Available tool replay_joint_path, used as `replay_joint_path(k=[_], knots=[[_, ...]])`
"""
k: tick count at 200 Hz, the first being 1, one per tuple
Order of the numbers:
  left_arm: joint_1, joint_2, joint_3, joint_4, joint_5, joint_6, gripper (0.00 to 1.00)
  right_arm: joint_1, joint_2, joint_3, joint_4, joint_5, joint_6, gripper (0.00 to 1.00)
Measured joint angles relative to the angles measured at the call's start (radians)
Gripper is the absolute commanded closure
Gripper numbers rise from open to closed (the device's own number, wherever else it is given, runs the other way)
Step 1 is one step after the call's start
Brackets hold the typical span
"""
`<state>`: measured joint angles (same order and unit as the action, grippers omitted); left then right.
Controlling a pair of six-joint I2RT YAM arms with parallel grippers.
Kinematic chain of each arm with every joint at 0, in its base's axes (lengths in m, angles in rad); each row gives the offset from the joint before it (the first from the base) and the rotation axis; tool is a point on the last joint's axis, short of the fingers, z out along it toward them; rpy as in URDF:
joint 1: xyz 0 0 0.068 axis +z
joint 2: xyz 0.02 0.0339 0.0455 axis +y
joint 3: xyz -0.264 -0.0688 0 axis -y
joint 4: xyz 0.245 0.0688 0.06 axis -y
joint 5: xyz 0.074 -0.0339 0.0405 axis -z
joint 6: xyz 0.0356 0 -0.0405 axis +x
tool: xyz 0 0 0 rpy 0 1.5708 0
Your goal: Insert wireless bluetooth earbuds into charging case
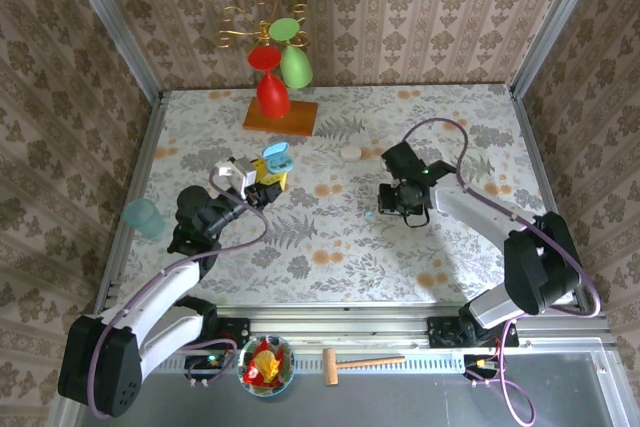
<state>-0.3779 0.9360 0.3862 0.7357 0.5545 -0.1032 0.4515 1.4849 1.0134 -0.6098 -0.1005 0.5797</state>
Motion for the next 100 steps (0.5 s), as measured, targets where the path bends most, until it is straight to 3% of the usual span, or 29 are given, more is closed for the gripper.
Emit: replay_joint_path(k=[48, 100], knots=[[-0.012, 0.043, 0.000, 0.023, 0.010, 0.000, 0.67, -0.118, -0.054, -0.098, 0.177, -0.329, 0.132, 0.84], [-0.042, 0.117, -0.001, 0.084, 0.025, 0.000, 0.66, -0.127, -0.094, -0.112, 0.277, -0.446, 0.238, 0.83]])
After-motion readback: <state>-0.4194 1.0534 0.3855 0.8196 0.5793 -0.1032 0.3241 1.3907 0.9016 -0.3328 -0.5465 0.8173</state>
